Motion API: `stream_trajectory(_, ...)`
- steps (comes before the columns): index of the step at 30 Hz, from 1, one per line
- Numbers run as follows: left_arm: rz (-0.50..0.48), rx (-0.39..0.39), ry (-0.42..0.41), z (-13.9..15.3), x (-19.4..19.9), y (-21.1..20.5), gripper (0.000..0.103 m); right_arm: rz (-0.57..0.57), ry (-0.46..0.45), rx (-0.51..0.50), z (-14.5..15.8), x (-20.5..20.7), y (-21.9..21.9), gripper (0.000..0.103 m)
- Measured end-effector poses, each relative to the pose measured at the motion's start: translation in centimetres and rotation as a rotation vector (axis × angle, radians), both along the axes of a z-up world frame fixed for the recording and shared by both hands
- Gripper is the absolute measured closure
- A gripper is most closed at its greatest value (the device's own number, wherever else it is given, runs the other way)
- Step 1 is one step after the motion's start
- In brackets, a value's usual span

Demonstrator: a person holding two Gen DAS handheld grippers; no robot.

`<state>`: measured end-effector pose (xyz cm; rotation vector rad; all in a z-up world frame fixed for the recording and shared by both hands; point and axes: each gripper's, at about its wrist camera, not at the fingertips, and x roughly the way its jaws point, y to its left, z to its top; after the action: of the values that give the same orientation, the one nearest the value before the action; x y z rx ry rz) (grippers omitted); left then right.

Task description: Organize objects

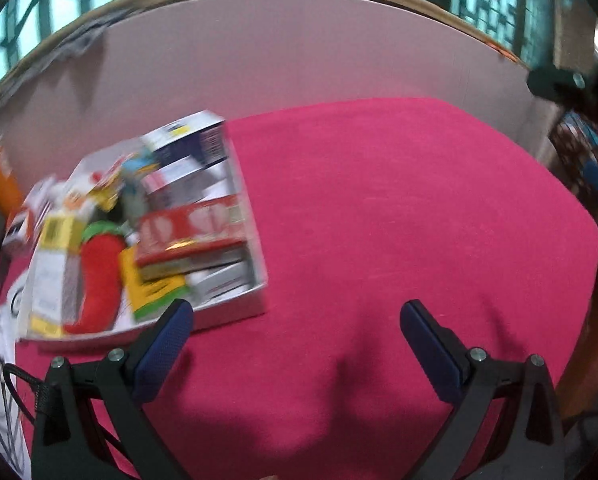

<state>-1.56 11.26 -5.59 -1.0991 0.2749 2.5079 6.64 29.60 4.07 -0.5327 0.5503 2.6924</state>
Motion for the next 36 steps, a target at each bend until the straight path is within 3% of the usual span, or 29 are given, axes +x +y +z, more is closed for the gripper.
stream_trajectory(6,-0.176,-0.028,-0.007,-1.3,-0.4,5.6,0.0,-0.122,-0.004,-0.025,0.3,1.1,4.7,0.0)
stream_trajectory(11,-0.485,-0.026,-0.137,-4.0,0.2,12.0,0.0,-0.228,-0.014,-0.048,0.0,2.6,8.9,0.0)
stream_trajectory(16,-0.742,-0.122,-0.11,-5.9,2.9,17.1,0.0,-0.343,-0.003,-0.072,0.0,4.8,12.9,0.0)
stream_trajectory(23,-0.794,-0.053,-0.093,-6.0,2.7,16.8,0.0,-0.371,-0.006,-0.098,-0.2,5.7,14.5,0.0)
stream_trajectory(36,-0.79,-0.055,-0.086,-6.3,2.8,16.8,0.0,-0.34,-0.024,-0.17,-1.3,5.4,15.0,0.0)
